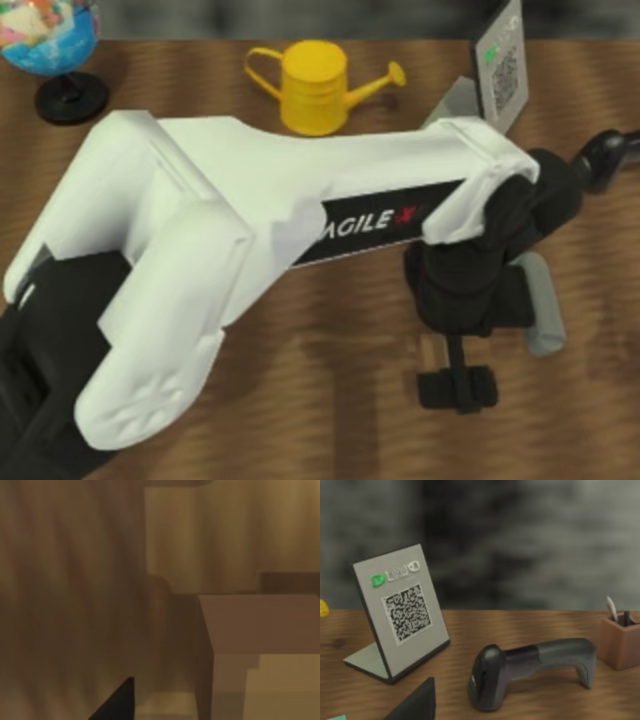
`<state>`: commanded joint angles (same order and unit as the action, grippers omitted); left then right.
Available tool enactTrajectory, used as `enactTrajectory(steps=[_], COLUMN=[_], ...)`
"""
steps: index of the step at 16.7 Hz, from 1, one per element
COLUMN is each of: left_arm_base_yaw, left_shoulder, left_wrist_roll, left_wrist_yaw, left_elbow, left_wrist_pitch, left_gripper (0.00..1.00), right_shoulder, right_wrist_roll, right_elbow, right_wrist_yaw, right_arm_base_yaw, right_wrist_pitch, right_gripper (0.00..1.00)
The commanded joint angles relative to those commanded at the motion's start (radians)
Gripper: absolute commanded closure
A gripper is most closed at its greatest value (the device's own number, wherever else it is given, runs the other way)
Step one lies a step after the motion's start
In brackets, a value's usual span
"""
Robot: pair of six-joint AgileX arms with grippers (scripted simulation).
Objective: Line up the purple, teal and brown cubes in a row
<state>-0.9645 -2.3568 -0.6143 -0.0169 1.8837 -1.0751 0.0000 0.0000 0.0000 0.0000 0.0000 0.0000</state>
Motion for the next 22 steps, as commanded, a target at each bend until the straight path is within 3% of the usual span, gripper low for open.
enactTrajectory(steps=[8, 15, 22], left_arm_base_yaw=[0.003, 0.022, 0.032], left_shoulder=[0.003, 0.042, 0.071], left_wrist_roll=[0.000, 0.000, 0.008], left_wrist_yaw=[0.001, 0.000, 0.003], left_elbow=[0.017, 0.195, 0.173], left_wrist_pitch=[-0.018, -0.239, -0.226], left_gripper=[0.00, 0.00, 0.00], right_shoulder=[0.000, 0.000, 0.029], right_wrist_roll=[0.000, 0.000, 0.000], right_elbow=[0.000, 0.000, 0.028], right_wrist_yaw=[0.000, 0.000, -0.001], right_arm_base_yaw=[0.000, 0.000, 0.008], right_wrist_pitch=[0.000, 0.000, -0.021], right_gripper=[0.00, 0.00, 0.00])
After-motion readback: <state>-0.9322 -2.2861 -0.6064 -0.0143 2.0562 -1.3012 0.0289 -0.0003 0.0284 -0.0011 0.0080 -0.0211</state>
